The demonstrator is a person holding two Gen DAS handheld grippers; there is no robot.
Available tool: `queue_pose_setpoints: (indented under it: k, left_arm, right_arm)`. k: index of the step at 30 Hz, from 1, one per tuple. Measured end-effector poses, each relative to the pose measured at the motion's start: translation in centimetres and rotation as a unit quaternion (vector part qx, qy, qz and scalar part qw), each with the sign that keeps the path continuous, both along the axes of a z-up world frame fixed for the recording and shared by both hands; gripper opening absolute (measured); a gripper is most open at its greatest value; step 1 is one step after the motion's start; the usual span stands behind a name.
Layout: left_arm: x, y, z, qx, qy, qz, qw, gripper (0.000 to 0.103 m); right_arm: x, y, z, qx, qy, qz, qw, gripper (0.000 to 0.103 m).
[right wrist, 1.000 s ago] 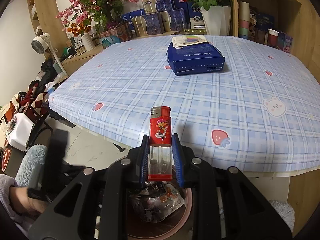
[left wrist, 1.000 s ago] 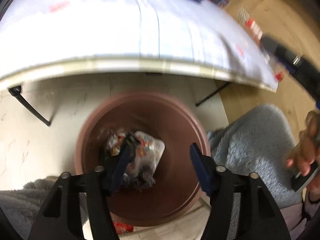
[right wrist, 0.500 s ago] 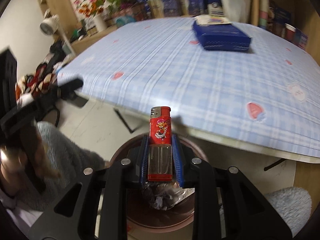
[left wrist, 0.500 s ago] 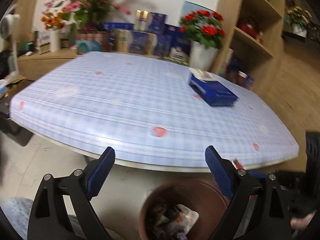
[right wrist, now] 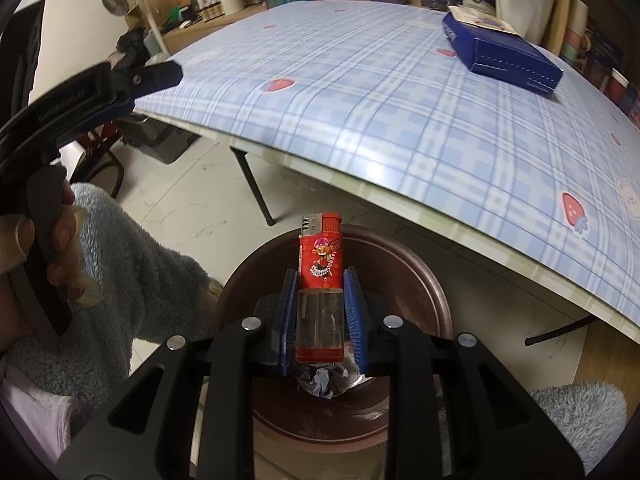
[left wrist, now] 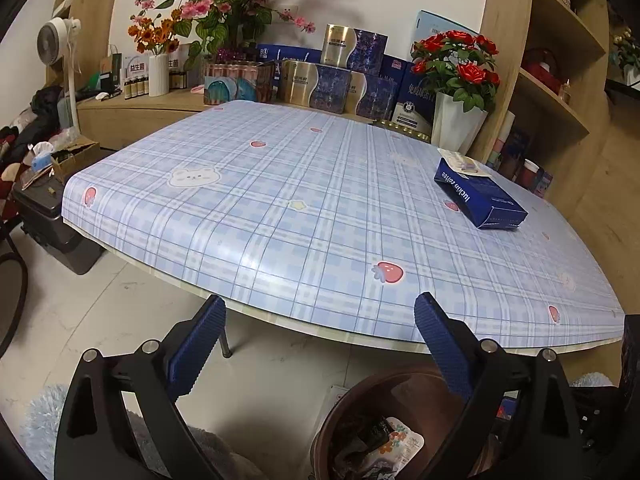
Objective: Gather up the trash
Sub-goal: 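Hold the red lighter over the bin and open the right tool, then reach the left tool to the candle card on the blue box and grasp it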
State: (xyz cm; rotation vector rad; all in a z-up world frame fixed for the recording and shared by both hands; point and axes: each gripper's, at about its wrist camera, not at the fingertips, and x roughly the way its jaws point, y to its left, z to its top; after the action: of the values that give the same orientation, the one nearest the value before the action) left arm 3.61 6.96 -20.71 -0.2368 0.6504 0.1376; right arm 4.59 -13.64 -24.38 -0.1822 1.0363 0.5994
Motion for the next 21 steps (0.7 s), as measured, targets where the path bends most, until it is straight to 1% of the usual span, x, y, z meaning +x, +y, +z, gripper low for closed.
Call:
queue_pose_setpoints:
  k: [3,5,7,8,9,10,14,15,19,21]
  left_arm:
    - [0.0,-0.1,-0.1,0.001,0.001,-0.002,1.0,0.093]
    - [-0.1,-0.3,-0.3,0.003,0.002,-0.004,1.0,0.093]
    - [-0.1,-0.3,-0.3,0.004,0.003,-0.005,1.0,0.093]
    - [-0.1,-0.3,-0.3,0.004,0.003,-0.005,1.0,0.093]
    - [-0.1,-0.3,-0.3,0.004,0.003,-0.004,1.0,0.093]
    - [-0.1,-0.3,-0.3,0.004,0.002,-0.004,1.0,0.093]
    - [0.0,-0.4,-0.5,0.007,0.003,-0.006,1.0,0.093]
    - [0.0,-0.5,-0.6,0.008,0.003,-0.007,0.9999,0.093]
    - [0.0,-0.6,-0.7,0.013,0.005,-0.008,0.9999,0.093]
    - [0.0,-0.6,-0.7,0.015,0.006,-0.008,0.9998,0.093]
  right_arm:
    - [-0.1,0.2,-0.3,-0.001,0.009,0.005,1.0,0.028]
    - [-0.1,0.2,-0.1,-0.001,0.007,0.006,1.0,0.035]
    - [-0.2,0.1,0.1,-0.001,0.002,0.003,1.0,0.05]
    - [-0.2,0.0,0.2,0.0,-0.001,0.0,1.0,0.052]
    - [-0.2,-0.1,0.2,0.0,-0.003,-0.003,1.0,0.057]
    - [-0.1,-0.2,0.3,-0.001,-0.006,-0.007,1.0,0.063]
    - [0.2,-1.1,1.0,0.001,-0.022,-0.036,0.999,0.079]
    - [0.4,-1.4,1.1,0.0,-0.028,-0.045,0.999,0.086]
    - [0.8,-2.6,2.1,0.004,-0.056,-0.081,0.995,0.096]
    - [1.0,-3.5,2.9,0.005,-0.079,-0.103,0.992,0.097]
